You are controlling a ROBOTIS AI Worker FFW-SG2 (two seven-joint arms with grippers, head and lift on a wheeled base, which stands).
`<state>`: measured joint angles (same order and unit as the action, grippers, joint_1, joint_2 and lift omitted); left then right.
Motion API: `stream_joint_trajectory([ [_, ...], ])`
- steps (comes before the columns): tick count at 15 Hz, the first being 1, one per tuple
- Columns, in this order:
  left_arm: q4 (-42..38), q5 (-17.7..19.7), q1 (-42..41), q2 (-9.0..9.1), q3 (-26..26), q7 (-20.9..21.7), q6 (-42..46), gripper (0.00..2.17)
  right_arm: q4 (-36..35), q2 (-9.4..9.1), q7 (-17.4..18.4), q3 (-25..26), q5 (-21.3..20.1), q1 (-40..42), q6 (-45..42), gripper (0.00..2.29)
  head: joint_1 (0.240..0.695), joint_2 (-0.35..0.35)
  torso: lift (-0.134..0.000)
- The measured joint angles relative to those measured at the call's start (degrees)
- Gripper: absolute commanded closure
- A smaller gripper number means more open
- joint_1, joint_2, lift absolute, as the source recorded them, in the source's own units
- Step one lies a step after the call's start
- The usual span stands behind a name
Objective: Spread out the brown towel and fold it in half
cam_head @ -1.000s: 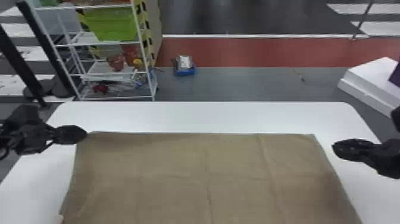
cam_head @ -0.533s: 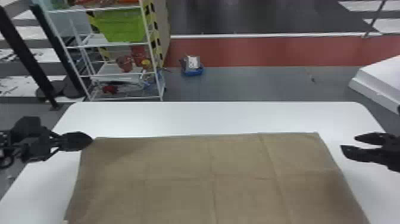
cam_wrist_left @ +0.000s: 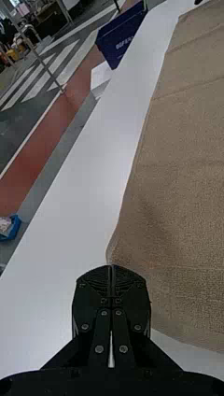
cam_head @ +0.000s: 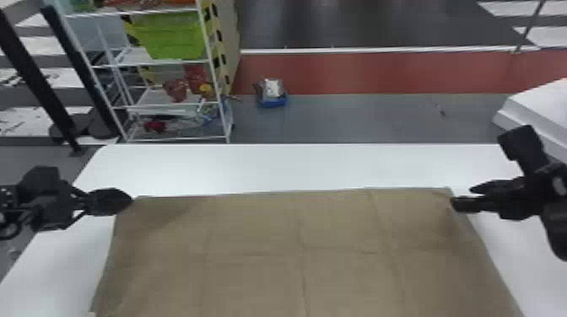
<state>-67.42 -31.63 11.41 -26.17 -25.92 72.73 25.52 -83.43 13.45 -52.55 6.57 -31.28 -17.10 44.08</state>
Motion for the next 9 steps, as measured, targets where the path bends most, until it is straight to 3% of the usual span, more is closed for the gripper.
stream_joint_trajectory([
  [5, 0.06, 0.17, -0.25, -0.07, 0.0, 0.0, 0.09, 1.52, 4.39, -0.99, 1.14, -3.39, -1.68, -2.57, 0.25, 0.54, 0.695, 0.107, -0.124],
  [9, 0.39, 0.07, -0.25, -0.18, 0.0, -0.43, 0.12, 1.52, 5.79, -1.0, 1.14, -3.38, -2.52, -3.56, 0.51, 0.55, 0.695, 0.104, -0.124],
])
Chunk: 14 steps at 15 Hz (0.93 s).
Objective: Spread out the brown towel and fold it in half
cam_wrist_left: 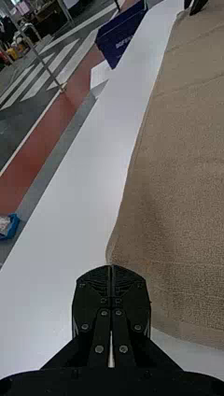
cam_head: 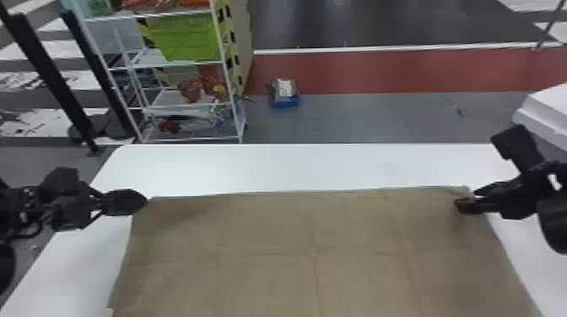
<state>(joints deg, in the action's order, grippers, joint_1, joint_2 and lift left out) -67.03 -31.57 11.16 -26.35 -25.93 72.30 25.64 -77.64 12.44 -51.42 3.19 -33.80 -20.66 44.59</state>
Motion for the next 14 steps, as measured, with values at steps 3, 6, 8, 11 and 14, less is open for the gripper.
stream_joint_trajectory([
  [3, 0.22, -0.2, 0.01, -0.01, 0.17, -0.13, 0.06, 1.52, 1.8, 0.02, 0.03, -0.44, -0.93, -0.56, -0.32, 0.85, 0.695, 0.102, -0.124],
  [6, 0.23, -0.4, 0.06, 0.05, 0.26, -0.15, 0.23, 1.52, 2.56, -0.04, -0.03, -0.51, -0.53, -0.82, -1.01, 0.85, 0.695, 0.103, -0.124],
  [8, 0.23, -0.2, 0.04, -0.01, 0.15, -0.19, 0.66, 1.52, 1.09, -0.04, -0.53, 0.52, 0.09, 0.25, -1.38, 0.85, 0.695, 0.103, -0.124],
  [11, 0.23, 1.14, -0.81, -0.2, -0.67, -0.37, 3.03, 1.52, -7.9, 0.42, -3.45, 2.08, 1.45, 5.4, -1.23, 0.85, 0.695, 0.111, -0.124],
  [14, 0.02, 3.75, -2.46, -0.46, -2.98, 0.12, 5.95, 1.52, -18.78, 2.18, -4.85, 4.5, 3.94, 12.73, -1.06, 0.85, 0.695, 0.116, -0.124],
])
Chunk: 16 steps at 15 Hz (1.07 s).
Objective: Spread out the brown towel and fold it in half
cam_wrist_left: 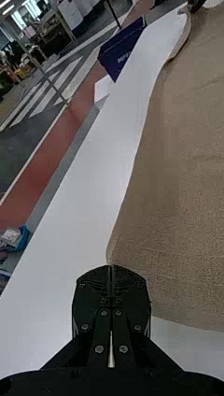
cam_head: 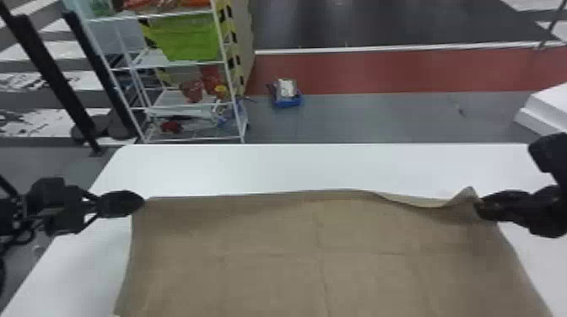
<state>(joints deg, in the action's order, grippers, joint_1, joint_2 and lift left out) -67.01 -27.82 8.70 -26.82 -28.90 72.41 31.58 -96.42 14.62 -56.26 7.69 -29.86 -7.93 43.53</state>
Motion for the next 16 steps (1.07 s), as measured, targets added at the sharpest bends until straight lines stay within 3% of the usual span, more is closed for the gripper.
stream_joint_trajectory([
  [4, -0.98, 3.76, -3.2, -0.18, -4.39, 1.96, 3.83, 1.52, -9.66, 2.11, -2.49, 4.1, 3.19, 8.77, -2.22, 0.85, 0.695, 0.128, -0.124],
  [9, -2.99, 7.98, -8.35, -0.64, -10.08, 3.99, 8.42, 1.52, -15.67, 3.57, -4.11, 8.64, 6.42, 15.65, -3.54, 0.85, 0.695, 0.151, -0.124],
  [11, -2.95, 8.36, -9.18, -0.96, -10.35, 4.02, 9.46, 1.52, -15.65, 3.64, -3.64, 9.02, 6.69, 15.5, -3.54, 0.83, 0.695, 0.149, -0.124],
  [13, -2.95, 8.39, -9.22, -0.97, -9.66, 3.96, 9.73, 1.52, -14.41, 3.51, -2.16, 7.55, 6.18, 12.95, -0.99, 0.52, 0.695, 0.144, -0.124],
  [16, -3.0, 7.99, -8.67, -0.68, -8.25, 3.91, 9.76, 1.52, -10.45, 2.67, 0.24, 4.22, 5.11, 7.03, 4.29, 0.51, 0.695, 0.13, -0.124],
])
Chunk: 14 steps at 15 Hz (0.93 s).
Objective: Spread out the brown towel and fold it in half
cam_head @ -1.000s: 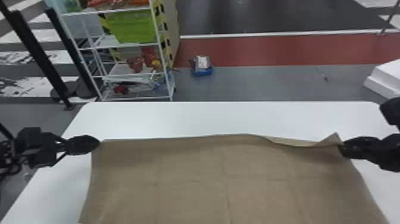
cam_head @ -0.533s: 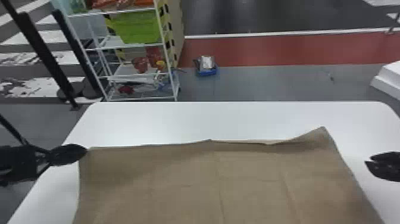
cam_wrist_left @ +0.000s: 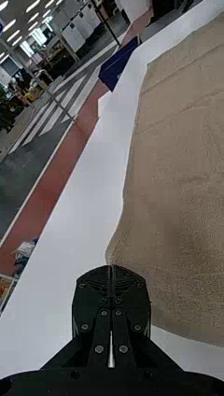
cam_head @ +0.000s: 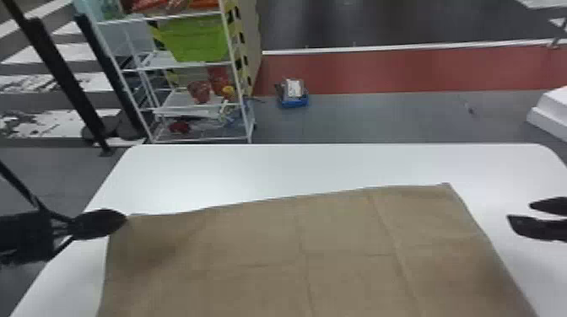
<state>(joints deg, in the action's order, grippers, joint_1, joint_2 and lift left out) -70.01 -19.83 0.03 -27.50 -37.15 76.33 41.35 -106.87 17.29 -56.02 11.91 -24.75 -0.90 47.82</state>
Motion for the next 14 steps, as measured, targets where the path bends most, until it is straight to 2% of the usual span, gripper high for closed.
stream_joint_trajectory([
  [5, 0.05, -0.64, 0.23, 0.16, 1.53, -0.16, 0.0, 1.52, 13.79, -3.31, 3.48, -7.0, -4.84, -13.05, 4.59, 0.52, 0.695, 0.131, -0.124],
  [9, 0.05, -0.65, 0.33, 0.17, 1.64, 0.04, 0.0, 1.52, 22.28, -6.49, 5.24, -10.97, -6.83, -19.13, 4.55, 0.52, 0.695, 0.166, -0.124],
  [11, 0.16, -0.65, 0.33, 0.16, 1.64, 0.05, 0.0, 1.52, 23.83, -7.35, 5.81, -11.88, -6.88, -20.11, 4.39, 0.52, 0.695, 0.178, -0.124],
  [14, 0.2, -0.65, 0.33, 0.16, 1.65, 0.03, 0.0, 1.52, 26.99, -7.61, 6.5, -13.32, -7.37, -21.91, 4.53, 0.52, 0.695, 0.184, -0.124],
])
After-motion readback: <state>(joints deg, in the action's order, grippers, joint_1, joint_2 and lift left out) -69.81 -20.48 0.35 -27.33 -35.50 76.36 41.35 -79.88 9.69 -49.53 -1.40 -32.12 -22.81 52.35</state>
